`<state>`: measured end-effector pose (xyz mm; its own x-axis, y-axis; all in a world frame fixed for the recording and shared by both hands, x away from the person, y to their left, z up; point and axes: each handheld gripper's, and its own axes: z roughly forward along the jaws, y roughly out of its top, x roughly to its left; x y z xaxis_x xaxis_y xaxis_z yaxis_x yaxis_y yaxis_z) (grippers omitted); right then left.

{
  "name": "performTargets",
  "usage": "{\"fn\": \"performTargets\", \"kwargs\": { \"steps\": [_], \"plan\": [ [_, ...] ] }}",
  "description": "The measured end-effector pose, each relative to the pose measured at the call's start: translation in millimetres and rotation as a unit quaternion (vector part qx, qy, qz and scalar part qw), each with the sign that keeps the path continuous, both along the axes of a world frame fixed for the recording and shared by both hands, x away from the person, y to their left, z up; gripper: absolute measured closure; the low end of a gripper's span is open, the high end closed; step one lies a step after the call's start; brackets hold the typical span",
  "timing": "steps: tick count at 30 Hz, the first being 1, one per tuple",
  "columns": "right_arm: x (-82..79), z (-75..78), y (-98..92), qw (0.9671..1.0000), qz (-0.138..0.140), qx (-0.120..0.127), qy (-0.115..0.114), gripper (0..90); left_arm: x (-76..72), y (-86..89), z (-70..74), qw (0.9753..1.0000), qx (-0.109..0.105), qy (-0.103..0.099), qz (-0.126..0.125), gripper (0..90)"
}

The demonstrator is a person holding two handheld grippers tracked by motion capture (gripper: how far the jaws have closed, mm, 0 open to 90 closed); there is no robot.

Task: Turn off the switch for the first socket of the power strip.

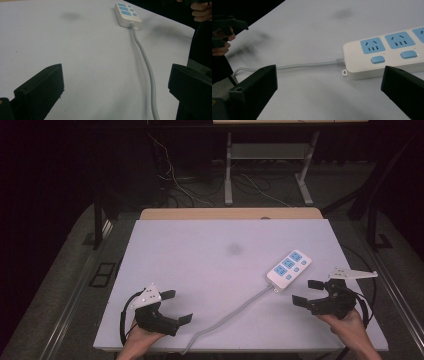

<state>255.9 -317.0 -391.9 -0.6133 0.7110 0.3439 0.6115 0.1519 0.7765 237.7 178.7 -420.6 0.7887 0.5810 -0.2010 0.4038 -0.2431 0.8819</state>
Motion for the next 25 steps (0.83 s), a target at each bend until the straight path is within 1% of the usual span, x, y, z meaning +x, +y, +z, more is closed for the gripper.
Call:
{"fn": "performTargets", "kwargs": {
  "steps": [6,12,19,25],
  "plan": [
    [-8.1,-11.5,2.8,0.9999,0.01,0.002,0.007,0.3,-0.1,0.1,0.0,1.0,0.0,-0.001,0.001,0.0],
    [-16.3,-21.2,4.6,0.9998,0.019,0.007,0.004,0.4,-0.3,0.3,0.0,1.0,0.001,0.0,0.002,0.0],
    [-23.3,-27.8,5.9,0.9994,0.031,0.011,-0.002,0.4,0.0,-0.2,-0.3,1.0,0.002,0.0,0.0,0.0],
    [-24.5,-31.3,7.2,0.9991,0.041,0.005,-0.006,0.4,0.5,0.4,-0.6,1.0,0.003,0.001,0.002,0.0]
  ]
}}
